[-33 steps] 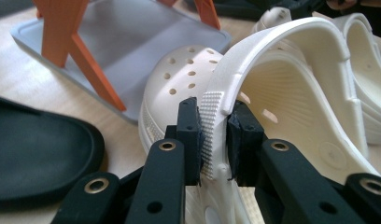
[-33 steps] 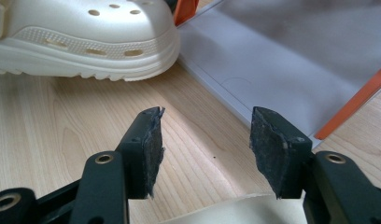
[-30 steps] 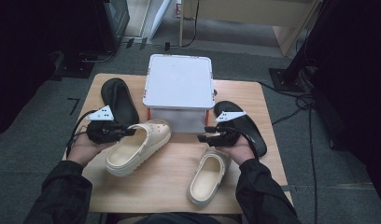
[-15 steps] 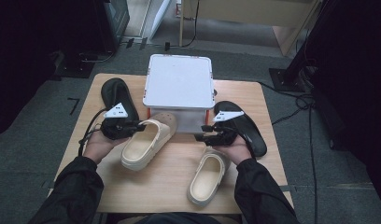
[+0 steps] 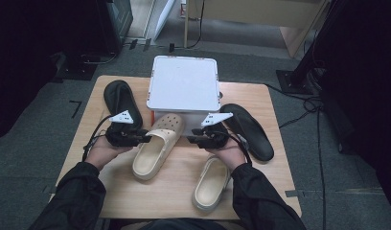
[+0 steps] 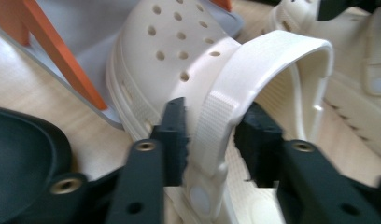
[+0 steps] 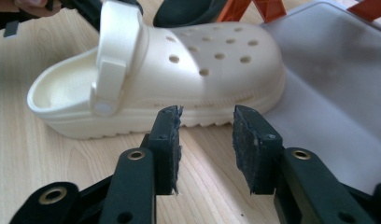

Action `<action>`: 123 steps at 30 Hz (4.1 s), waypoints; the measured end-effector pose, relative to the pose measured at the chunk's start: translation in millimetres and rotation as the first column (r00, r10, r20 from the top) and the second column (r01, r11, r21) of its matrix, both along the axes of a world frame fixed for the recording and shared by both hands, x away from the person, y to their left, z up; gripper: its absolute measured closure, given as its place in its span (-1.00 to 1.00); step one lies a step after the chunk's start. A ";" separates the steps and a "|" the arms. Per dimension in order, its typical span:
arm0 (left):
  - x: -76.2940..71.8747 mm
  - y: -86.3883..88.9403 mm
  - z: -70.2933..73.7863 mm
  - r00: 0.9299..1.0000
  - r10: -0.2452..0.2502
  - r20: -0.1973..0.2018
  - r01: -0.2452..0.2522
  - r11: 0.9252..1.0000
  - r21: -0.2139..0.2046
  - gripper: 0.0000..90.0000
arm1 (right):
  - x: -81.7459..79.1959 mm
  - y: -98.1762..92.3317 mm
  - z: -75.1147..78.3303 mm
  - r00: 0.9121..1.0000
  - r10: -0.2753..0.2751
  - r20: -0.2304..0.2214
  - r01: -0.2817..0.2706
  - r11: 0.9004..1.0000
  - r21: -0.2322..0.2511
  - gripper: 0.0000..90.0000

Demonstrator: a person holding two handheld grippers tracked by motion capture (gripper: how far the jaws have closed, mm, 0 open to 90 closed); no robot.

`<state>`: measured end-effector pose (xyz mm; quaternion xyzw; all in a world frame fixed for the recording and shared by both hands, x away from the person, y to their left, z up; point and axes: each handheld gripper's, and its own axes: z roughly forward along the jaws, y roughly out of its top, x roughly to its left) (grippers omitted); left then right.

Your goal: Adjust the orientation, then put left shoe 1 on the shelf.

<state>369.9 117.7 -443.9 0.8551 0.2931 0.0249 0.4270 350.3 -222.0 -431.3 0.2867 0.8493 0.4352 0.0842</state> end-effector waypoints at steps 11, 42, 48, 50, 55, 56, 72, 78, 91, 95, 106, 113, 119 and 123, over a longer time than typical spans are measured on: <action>-9.9 44.8 11.0 0.998 0.057 -0.022 -0.058 0.996 -0.062 0.43 | -0.9 35.2 16.6 0.999 -0.005 -0.033 0.007 0.996 0.087 0.44; -0.4 18.6 -19.1 0.991 -0.002 -0.131 0.000 1.000 -0.018 0.61 | 17.0 59.7 -10.4 0.993 -0.031 -0.112 0.025 0.998 -0.051 0.71; -4.2 11.7 -18.0 0.991 -0.018 -0.133 0.017 1.000 -0.006 0.62 | 17.7 58.3 -10.0 0.993 -0.040 -0.109 0.035 0.998 -0.049 0.72; -7.2 5.9 -18.1 0.991 -0.029 -0.130 0.029 1.000 0.000 0.59 | 18.6 54.6 -9.0 0.992 -0.056 -0.110 0.052 0.998 -0.038 0.72; -5.3 1.4 -21.4 0.990 -0.037 -0.133 0.035 0.999 -0.017 0.51 | 20.0 50.8 -7.9 0.992 -0.076 -0.103 0.074 0.997 -0.025 0.72; -5.3 1.4 -21.4 0.990 -0.037 -0.133 0.035 0.999 -0.017 0.49 | 20.0 50.8 -7.9 0.992 -0.076 -0.103 0.074 0.997 -0.025 0.72; 3.6 18.3 -0.1 0.997 0.027 -0.078 -0.034 0.995 -0.094 0.27 | -13.0 39.7 18.2 0.998 -0.055 -0.038 0.058 0.994 0.091 0.61; 6.5 17.4 8.6 0.998 0.014 -0.066 -0.020 0.995 -0.099 0.26 | -27.7 44.6 17.4 0.999 -0.027 -0.024 0.029 0.995 0.097 0.44; 19.4 19.0 53.0 1.000 -0.014 0.008 0.015 0.988 -0.151 0.34 | -44.2 50.5 16.5 0.999 -0.014 -0.038 0.017 0.995 0.097 0.49; 27.0 16.1 67.9 0.999 -0.034 0.026 0.038 0.986 -0.162 0.36 | -62.2 56.1 7.8 0.997 0.029 -0.068 -0.023 0.996 0.087 0.51; 51.3 0.8 83.4 0.998 -0.048 0.042 0.054 0.986 -0.159 0.44 | -90.4 73.6 -14.1 0.992 0.084 -0.096 -0.078 0.995 0.063 0.58; 63.0 -4.6 78.9 0.998 -0.054 0.030 0.059 0.984 -0.171 0.48 | -103.7 84.9 -25.0 0.985 0.108 -0.132 -0.101 0.993 0.057 0.61; 66.1 -15.8 80.0 0.997 -0.064 0.041 0.069 0.989 -0.127 0.47 | -113.7 92.4 -30.4 0.981 0.131 -0.142 -0.126 0.991 0.046 0.62; 68.1 -14.8 76.4 0.997 -0.064 0.037 0.069 0.985 -0.159 0.50 | -118.5 95.3 -35.3 0.980 0.136 -0.148 -0.130 0.990 0.050 0.65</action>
